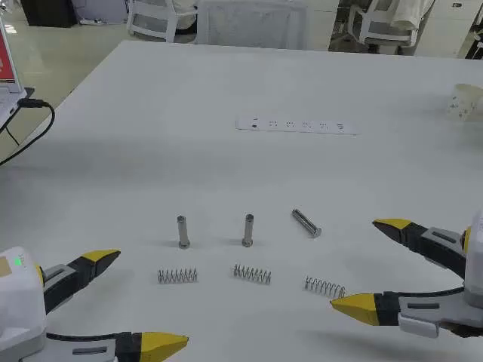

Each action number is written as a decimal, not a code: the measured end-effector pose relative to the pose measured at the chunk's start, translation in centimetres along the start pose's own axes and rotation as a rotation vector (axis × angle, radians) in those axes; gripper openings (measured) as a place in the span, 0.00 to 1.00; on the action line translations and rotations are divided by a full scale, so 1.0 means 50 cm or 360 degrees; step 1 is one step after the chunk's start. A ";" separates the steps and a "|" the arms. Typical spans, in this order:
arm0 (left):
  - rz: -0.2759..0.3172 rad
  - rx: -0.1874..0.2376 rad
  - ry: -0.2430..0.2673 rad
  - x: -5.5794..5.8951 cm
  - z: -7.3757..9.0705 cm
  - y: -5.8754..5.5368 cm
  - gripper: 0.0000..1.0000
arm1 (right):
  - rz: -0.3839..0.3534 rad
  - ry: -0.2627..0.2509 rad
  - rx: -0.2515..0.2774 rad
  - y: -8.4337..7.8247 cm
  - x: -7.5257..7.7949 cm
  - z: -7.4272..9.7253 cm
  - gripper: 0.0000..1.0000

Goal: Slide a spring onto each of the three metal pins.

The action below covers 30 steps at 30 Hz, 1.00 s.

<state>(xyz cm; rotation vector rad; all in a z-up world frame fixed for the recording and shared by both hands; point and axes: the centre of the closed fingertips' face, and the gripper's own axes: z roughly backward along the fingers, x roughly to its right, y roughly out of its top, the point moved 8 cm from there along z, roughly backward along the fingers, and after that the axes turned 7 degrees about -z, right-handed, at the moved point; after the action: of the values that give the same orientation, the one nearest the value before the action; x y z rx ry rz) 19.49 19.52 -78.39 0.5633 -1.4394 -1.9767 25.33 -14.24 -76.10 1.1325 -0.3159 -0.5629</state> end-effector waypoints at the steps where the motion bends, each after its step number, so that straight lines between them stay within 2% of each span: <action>1: 0.0000 0.0000 -0.0001 0.000 0.000 0.000 0.97 | 0.0000 0.0000 0.0000 0.000 0.000 0.000 0.88; 30: 0.0006 -0.0024 -0.0025 -0.002 -0.010 -0.004 0.97 | -0.0031 -0.0027 -0.0002 -0.005 0.004 0.004 0.86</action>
<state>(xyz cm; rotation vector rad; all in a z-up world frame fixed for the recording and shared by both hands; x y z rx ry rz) 19.82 19.28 -78.72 0.5394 -1.4330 -1.9916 25.32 -14.59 -76.24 1.1308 -0.3194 -0.5898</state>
